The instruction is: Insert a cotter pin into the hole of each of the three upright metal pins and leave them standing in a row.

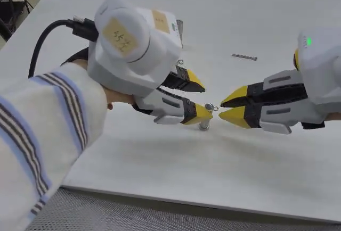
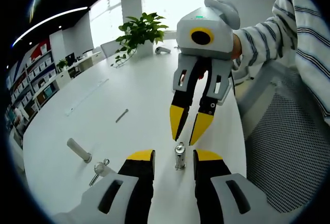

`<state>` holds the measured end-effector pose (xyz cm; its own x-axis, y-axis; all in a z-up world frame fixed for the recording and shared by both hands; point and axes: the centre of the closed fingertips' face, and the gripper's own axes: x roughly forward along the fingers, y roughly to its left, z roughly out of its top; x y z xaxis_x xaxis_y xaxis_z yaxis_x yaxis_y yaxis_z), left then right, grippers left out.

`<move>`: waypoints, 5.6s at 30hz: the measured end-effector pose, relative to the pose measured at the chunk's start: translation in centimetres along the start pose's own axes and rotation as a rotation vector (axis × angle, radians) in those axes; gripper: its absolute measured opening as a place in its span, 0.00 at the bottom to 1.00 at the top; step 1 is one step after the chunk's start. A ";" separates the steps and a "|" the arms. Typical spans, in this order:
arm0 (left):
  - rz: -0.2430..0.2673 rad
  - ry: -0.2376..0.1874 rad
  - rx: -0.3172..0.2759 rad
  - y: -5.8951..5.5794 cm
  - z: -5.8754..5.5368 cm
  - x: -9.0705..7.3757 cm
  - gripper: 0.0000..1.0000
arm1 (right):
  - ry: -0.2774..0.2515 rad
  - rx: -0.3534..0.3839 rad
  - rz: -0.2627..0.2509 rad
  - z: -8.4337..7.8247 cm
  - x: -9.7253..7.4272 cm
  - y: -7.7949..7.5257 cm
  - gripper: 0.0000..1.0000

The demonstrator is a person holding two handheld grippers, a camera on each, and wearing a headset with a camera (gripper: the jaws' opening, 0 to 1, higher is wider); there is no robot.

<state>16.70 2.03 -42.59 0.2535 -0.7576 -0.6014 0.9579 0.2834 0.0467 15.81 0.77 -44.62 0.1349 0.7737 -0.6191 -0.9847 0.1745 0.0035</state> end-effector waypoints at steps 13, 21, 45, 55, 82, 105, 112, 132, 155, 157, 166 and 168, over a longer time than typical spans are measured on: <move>0.047 -0.137 -0.220 -0.8 -0.8 -3.0 0.69 | -0.080 0.128 -0.002 -0.1 2.3 0.4 0.20; 0.142 -0.162 -0.329 -0.2 -2.6 -4.3 0.95 | -0.099 0.183 0.005 -0.3 3.1 0.4 0.20; 0.130 -0.152 -0.331 -2.4 -3.7 -4.7 0.99 | -0.073 0.093 -0.008 -0.7 4.1 0.5 0.04; 0.141 -0.149 -0.336 -2.0 -3.8 -4.9 0.99 | -0.107 0.050 -0.124 0.8 3.3 -2.4 0.04; 0.135 -0.111 -0.358 -2.1 -4.2 -4.9 0.97 | -0.091 0.144 -0.231 -1.4 3.5 -9.5 0.04; 0.124 -0.090 -0.361 -2.4 -4.3 -4.8 0.96 | -0.133 0.207 -0.209 -1.3 3.3 -9.2 0.05; 0.130 -0.093 -0.359 -2.3 -4.2 -4.9 0.96 | -0.105 0.195 -0.222 -1.7 3.1 -9.0 0.15; 0.176 -0.125 -0.366 -0.3 -3.8 -5.7 0.96 | -0.177 0.276 -0.245 0.7 -3.0 -6.8 0.63; 0.211 -0.180 -0.426 3.4 -2.8 -7.2 0.93 | -0.061 0.462 -0.346 -2.4 -6.3 -4.5 0.96; 0.222 -0.195 -0.422 4.3 -2.4 -7.5 0.93 | -0.061 0.473 -0.356 -2.4 -6.5 -4.5 0.96; 0.280 -0.243 -0.415 8.5 -0.1 -8.7 0.91 | -0.051 0.503 -0.379 -2.9 -7.4 -4.0 0.96; 0.277 -0.299 -0.463 9.4 0.8 -8.7 0.90 | -0.052 0.509 -0.381 -2.9 -7.4 -3.9 0.96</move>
<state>23.61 10.81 -36.27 0.5758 -0.7324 -0.3634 0.7097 0.6684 -0.2227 18.29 -7.43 -42.31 0.4831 0.6262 -0.6119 -0.6924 0.7010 0.1707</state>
